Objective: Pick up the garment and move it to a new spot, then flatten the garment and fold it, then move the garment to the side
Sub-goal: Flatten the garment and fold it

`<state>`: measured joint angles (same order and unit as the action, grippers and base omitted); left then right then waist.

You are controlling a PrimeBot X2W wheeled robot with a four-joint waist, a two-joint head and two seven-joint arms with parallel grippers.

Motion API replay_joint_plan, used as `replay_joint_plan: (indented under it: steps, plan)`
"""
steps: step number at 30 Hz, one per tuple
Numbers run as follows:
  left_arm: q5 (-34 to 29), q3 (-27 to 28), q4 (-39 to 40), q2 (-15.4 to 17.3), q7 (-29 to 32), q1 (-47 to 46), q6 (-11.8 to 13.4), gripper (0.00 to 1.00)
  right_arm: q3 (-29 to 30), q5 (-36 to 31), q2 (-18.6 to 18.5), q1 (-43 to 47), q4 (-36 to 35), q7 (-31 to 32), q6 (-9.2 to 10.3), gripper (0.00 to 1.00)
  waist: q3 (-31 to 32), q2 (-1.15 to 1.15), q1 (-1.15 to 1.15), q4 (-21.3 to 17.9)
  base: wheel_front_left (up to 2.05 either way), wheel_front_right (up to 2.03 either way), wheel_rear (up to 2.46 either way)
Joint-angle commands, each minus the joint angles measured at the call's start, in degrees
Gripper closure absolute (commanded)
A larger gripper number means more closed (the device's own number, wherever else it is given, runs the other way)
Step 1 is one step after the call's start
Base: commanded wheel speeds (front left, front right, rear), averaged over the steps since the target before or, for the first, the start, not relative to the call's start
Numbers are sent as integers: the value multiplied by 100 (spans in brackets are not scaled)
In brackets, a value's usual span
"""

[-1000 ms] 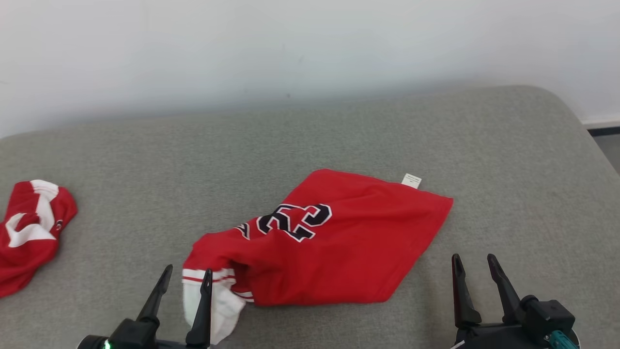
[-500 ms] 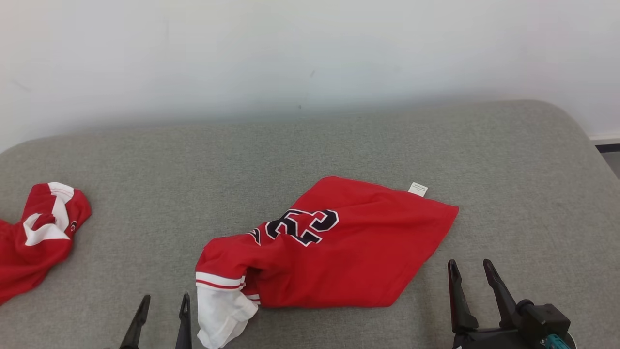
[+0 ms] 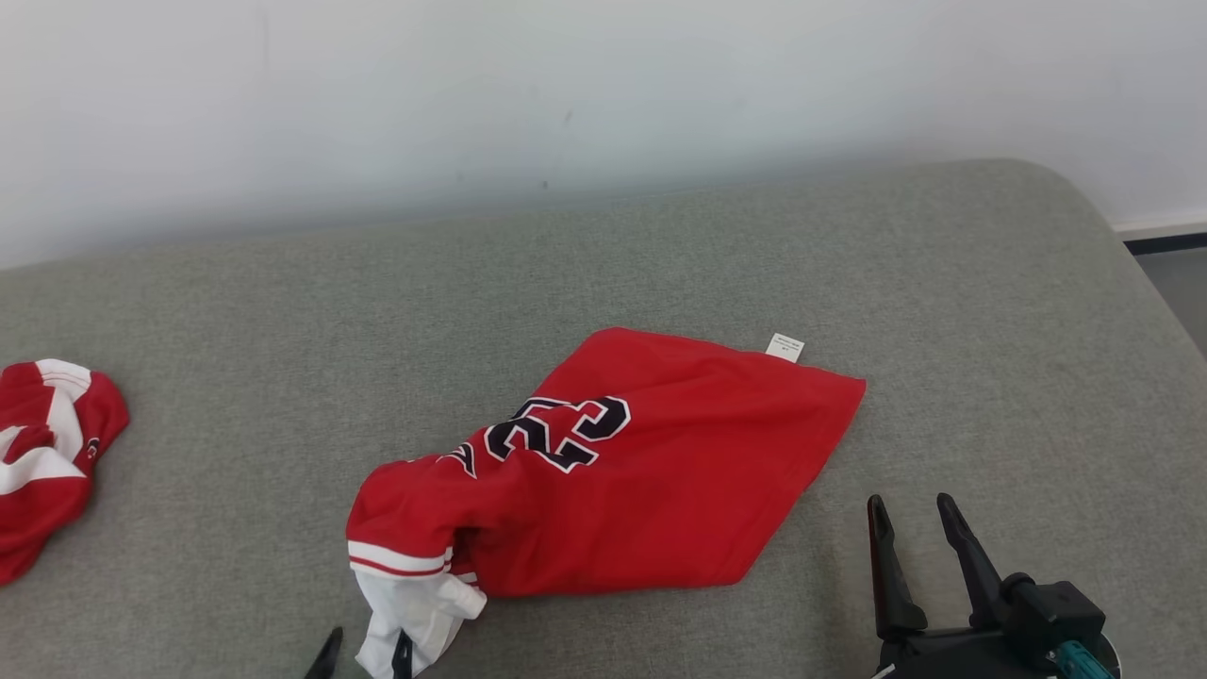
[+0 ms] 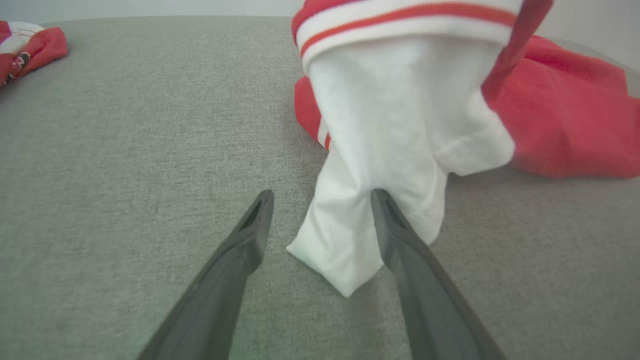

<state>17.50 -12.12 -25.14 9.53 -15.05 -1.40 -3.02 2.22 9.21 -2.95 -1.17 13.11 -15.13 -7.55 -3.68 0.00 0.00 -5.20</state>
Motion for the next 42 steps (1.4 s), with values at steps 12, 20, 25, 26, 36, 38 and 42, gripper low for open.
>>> replay_joint_plan:
  steps: [12,20,25,26,36,38,42]
  plan:
    - [41,114,-983,-234,-18,-383,-208,100,116,-57,15,12,-32,-3,13,0,-16,0,0,-6,0,0,0]
    - [-110,536,-37,-52,-19,-60,-235,100,112,41,14,129,-22,-2,13,0,77,0,0,362,0,0,0]
    - [-213,487,727,-78,-13,485,-117,100,114,110,14,154,11,-2,13,0,128,0,0,566,0,0,0]
    - [-215,475,860,-84,19,618,-82,100,124,128,13,162,12,-2,13,0,134,0,0,600,0,0,0]
    - [61,338,1136,-249,336,1438,-49,100,195,136,14,240,38,-2,13,0,213,0,0,758,0,0,0]
    - [60,337,1089,-251,263,1404,-35,0,179,120,14,232,59,-2,13,0,241,0,0,753,0,0,0]
    - [86,414,1213,-289,90,1283,-18,0,164,112,13,229,77,-2,13,0,289,0,0,734,0,0,0]
